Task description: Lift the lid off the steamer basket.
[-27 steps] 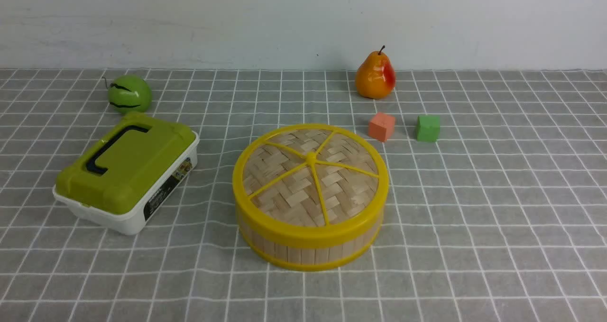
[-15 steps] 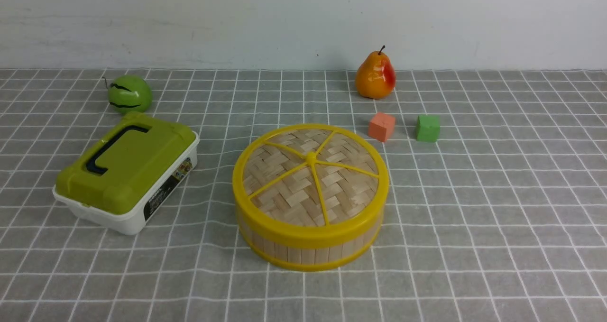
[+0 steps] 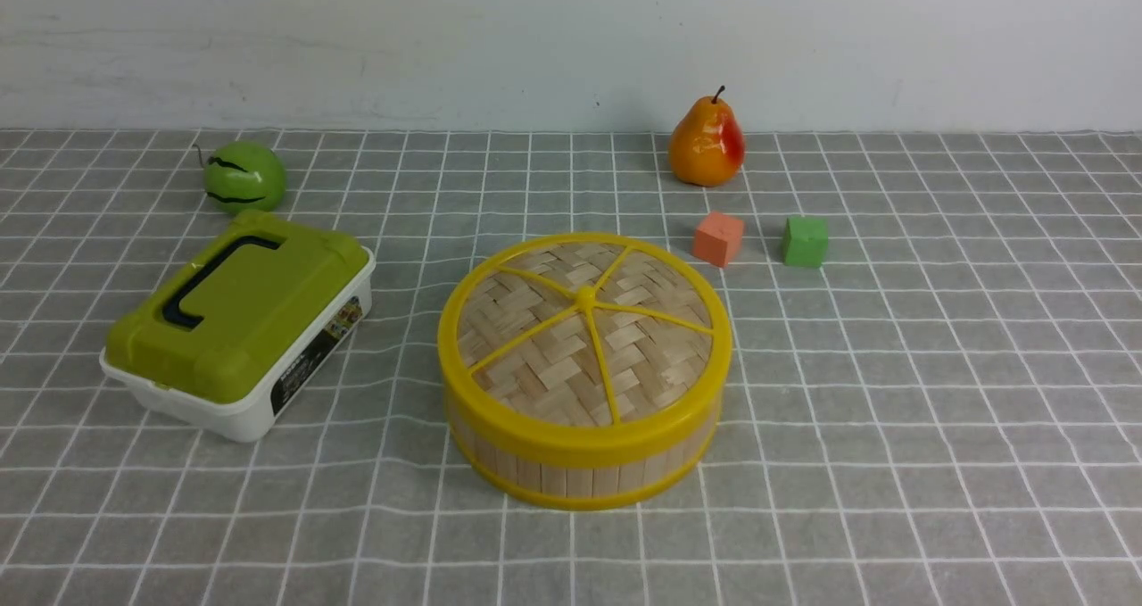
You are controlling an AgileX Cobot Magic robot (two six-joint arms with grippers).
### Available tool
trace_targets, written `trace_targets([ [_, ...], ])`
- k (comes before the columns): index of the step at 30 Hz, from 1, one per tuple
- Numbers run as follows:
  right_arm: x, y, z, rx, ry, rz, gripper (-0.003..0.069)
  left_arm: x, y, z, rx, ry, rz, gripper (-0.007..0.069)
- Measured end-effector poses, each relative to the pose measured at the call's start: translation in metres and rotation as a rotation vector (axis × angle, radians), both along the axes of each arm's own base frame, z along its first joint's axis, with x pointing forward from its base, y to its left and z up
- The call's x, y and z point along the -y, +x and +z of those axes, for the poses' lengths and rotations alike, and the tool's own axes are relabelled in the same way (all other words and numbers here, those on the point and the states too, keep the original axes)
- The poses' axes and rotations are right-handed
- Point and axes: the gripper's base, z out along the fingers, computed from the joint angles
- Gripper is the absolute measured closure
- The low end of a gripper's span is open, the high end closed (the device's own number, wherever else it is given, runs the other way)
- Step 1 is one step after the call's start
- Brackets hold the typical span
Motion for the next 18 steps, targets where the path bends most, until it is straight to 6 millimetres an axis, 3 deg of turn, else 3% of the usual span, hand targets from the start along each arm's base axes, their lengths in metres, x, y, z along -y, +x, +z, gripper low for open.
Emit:
trace_targets([
  [18,0.0010,0.0000,0.0001,0.000,-0.030,-0.002,0.0418,-0.0001,0.0000,0.0000,0.000,0.003,0.000,0.0386],
])
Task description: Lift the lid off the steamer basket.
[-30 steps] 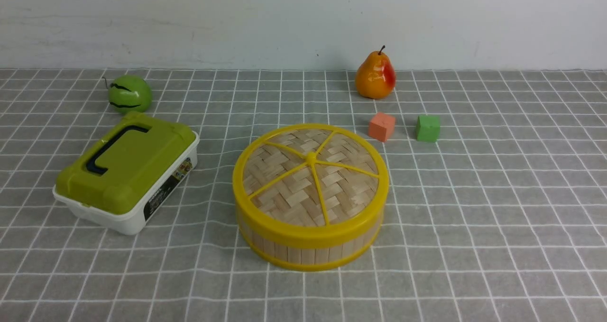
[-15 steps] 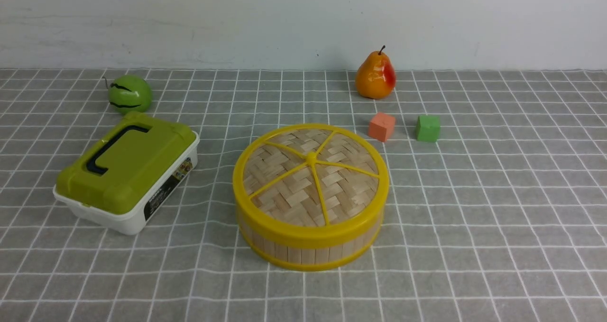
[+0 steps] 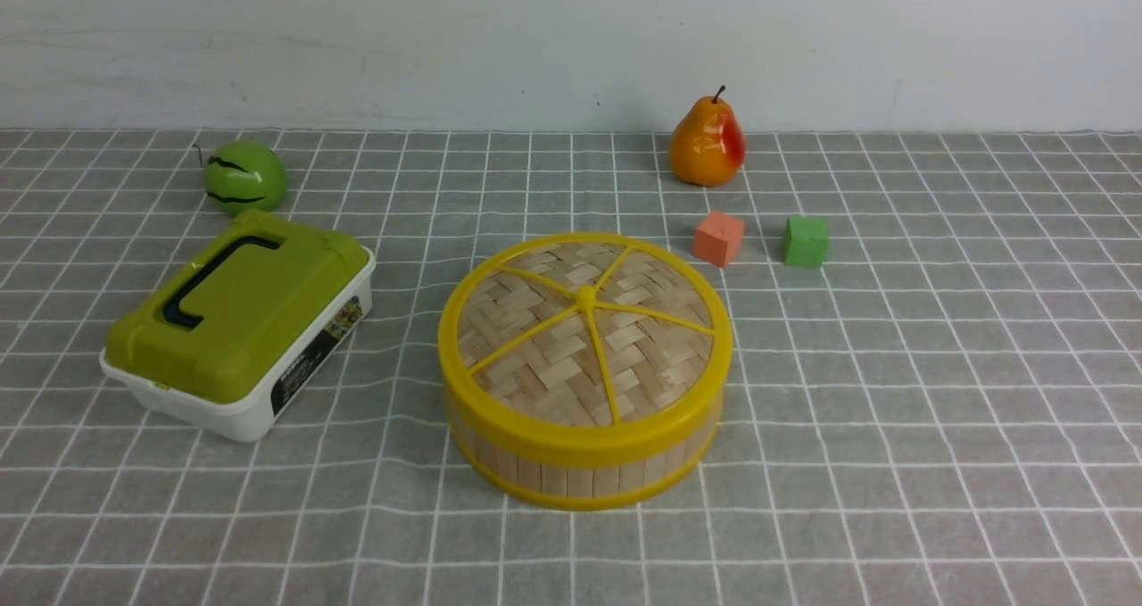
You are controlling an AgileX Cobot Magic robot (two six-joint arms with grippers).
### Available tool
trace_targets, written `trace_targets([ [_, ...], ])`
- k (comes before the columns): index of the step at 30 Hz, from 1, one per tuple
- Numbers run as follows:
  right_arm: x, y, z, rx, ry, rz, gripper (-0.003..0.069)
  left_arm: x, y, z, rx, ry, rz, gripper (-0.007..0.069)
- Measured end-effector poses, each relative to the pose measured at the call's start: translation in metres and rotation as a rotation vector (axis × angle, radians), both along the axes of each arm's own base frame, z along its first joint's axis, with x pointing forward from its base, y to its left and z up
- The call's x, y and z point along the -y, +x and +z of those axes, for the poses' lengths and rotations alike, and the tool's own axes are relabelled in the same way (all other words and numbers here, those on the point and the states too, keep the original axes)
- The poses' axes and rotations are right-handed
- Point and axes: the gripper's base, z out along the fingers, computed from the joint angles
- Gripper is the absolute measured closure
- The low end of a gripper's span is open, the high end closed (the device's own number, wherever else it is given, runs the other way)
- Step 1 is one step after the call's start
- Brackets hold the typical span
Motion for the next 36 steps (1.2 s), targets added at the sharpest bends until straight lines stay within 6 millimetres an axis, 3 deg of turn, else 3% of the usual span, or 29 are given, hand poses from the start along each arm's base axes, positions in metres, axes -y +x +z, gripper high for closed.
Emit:
trace_targets([
  [4,0.000,0.000,0.000,0.000,0.003,0.000,0.0418,0.000,0.000,0.000,0.000,0.002,0.000,0.0386],
  [6,-0.002,0.000,0.000,0.006,0.099,-0.005,0.0418,0.000,0.000,0.000,0.000,0.003,0.000,0.0386],
  [10,-0.010,0.001,0.002,0.026,0.479,-0.031,0.0418,0.000,0.000,0.000,0.000,0.004,0.000,0.0386],
  [11,-0.015,0.001,0.003,0.014,0.780,-0.060,0.0418,0.000,0.000,0.000,0.000,0.004,0.000,0.0386],
  [12,-0.016,0.001,0.003,0.014,0.798,-0.059,0.0418,0.000,0.000,0.000,0.000,0.004,0.000,0.0386],
  [13,-0.019,0.001,0.005,0.002,1.009,-0.079,0.0418,0.000,0.000,0.000,0.000,0.004,0.000,0.0386],
  [16,-0.020,0.001,0.008,0.014,1.134,-0.088,0.0418,0.000,0.000,0.000,0.000,0.004,0.000,0.0386],
  [24,-0.018,0.002,0.008,0.041,1.059,-0.085,0.0418,0.000,0.000,0.000,0.000,0.004,0.000,0.0386],
  [27,-0.016,0.002,0.012,0.082,0.928,-0.052,0.0419,0.000,0.000,0.000,0.000,0.005,0.000,0.0386],
  [30,-0.016,-0.001,0.033,0.137,0.766,0.007,0.0438,0.000,0.000,0.000,0.000,0.006,0.000,0.0386],
  [31,-0.018,-0.005,0.069,0.167,0.556,0.079,0.0489,0.000,0.000,0.000,0.000,0.006,0.000,0.0386],
  [32,-0.018,-0.005,0.072,0.165,0.533,0.084,0.0504,0.000,0.000,0.000,0.000,0.006,0.000,0.0386],
  [36,-0.023,0.006,0.133,0.021,0.206,0.206,0.0654,0.000,0.000,0.000,0.000,0.007,0.000,0.0386],
])
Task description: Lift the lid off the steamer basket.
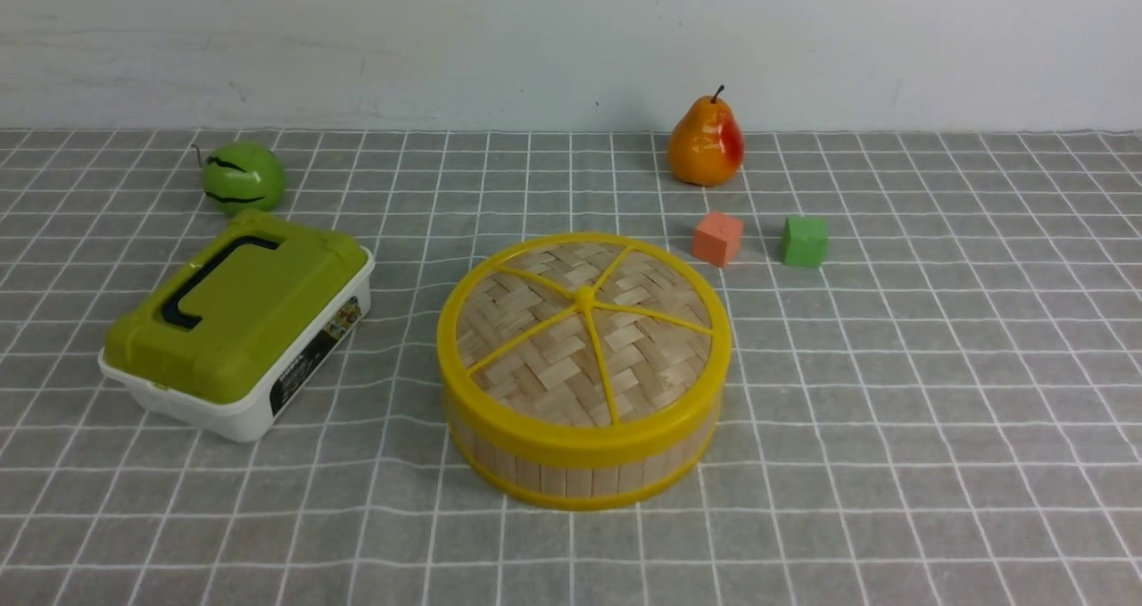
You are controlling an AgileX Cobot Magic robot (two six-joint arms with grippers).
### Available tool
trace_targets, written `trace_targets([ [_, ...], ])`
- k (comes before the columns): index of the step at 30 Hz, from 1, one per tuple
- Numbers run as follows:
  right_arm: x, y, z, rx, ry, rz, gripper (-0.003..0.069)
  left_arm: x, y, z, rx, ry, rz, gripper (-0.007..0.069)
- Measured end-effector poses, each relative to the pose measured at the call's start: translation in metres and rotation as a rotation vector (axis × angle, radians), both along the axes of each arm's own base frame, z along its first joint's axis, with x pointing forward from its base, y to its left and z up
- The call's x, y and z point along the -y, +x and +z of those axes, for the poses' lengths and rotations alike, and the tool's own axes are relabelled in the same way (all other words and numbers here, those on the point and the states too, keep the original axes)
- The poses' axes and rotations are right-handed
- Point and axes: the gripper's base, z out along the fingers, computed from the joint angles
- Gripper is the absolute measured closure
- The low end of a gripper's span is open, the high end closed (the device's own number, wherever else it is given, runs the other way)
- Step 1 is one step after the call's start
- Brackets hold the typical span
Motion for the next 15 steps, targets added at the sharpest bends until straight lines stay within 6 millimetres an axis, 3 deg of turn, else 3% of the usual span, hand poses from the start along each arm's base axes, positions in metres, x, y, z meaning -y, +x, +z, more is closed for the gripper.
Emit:
trace_targets([
  [2,-0.003,0.014,0.026,-0.079,-0.105,0.077,0.0676,0.000,0.000,0.000,0.000,0.000,0.000,0.0386],
  [5,-0.007,0.032,0.046,-0.172,-0.175,0.161,0.0682,0.000,0.000,0.000,0.000,0.000,0.000,0.0386],
  [6,-0.012,0.052,0.060,-0.256,-0.215,0.245,0.0683,0.000,0.000,0.000,0.000,0.000,0.000,0.0386],
  [10,-0.032,0.097,0.079,-0.405,-0.274,0.424,0.0680,0.000,0.000,0.000,0.000,0.000,0.000,0.0386],
  [15,-0.071,0.155,0.085,-0.545,-0.388,0.583,0.0664,0.000,0.000,0.000,0.000,0.001,0.000,0.0386],
])
